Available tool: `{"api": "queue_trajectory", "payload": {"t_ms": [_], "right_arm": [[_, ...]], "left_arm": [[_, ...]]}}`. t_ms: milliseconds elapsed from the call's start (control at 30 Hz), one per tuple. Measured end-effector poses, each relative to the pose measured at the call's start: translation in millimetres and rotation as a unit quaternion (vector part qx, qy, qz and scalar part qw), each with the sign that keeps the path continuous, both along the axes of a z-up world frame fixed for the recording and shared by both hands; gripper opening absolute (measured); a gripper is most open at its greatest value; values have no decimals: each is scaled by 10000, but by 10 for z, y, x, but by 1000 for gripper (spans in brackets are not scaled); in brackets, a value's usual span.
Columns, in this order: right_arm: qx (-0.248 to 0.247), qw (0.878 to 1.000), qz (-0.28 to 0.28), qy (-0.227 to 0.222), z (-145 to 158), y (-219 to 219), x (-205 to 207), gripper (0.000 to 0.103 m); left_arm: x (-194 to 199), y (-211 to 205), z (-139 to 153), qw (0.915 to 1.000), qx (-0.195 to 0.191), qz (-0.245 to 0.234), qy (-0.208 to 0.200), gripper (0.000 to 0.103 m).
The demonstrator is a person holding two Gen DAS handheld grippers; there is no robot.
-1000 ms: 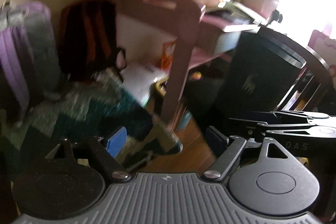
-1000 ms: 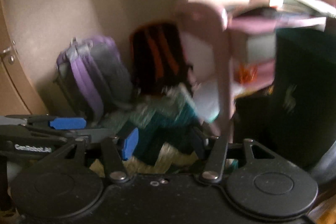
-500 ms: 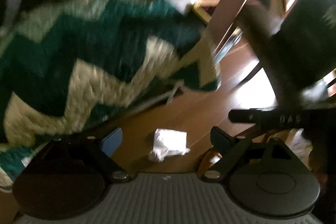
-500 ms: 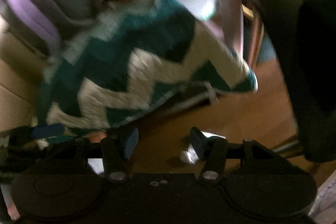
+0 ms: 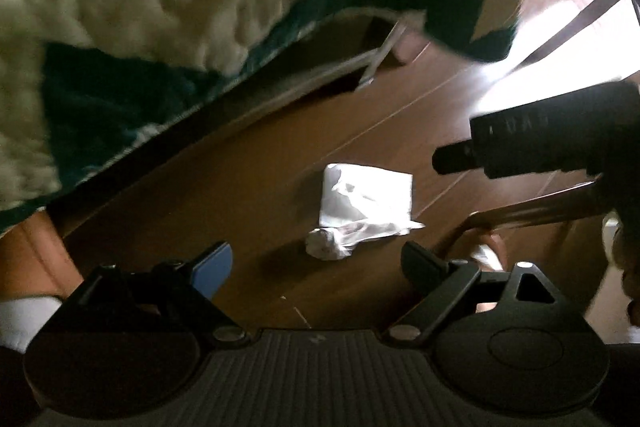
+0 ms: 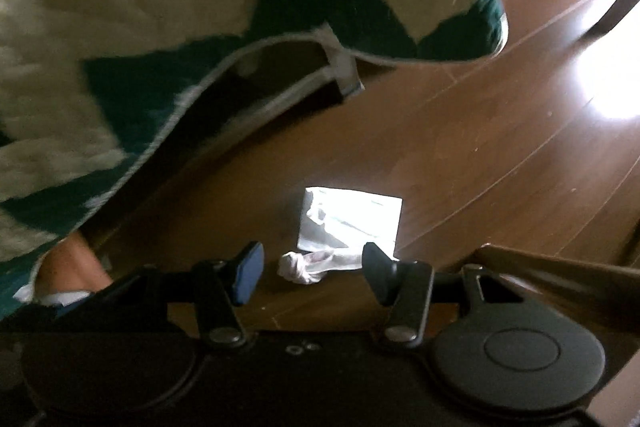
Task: Collect trash
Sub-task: 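Move both open grippers back down toward the white tissues on the floor, then grasp a white tissue with the right gripper while the left grasps another tissue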
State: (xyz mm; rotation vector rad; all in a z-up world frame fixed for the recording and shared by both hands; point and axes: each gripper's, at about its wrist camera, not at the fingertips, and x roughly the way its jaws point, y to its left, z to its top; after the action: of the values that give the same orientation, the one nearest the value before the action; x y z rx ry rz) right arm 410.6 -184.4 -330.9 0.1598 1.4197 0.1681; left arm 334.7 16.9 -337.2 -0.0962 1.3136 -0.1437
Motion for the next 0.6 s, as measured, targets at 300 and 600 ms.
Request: {"api": "queue_trajectory", "payload": {"t_ms": [300,600], "right_arm": [[-72,9985,-39,548,-992,117,362,54],[-120,9966,33,815,-1670,269,532,54]], "left_arm": [[261,-134,-963,9985,75,-32,550,92],[369,-233,-1635,9968,206,101,766,92]]}}
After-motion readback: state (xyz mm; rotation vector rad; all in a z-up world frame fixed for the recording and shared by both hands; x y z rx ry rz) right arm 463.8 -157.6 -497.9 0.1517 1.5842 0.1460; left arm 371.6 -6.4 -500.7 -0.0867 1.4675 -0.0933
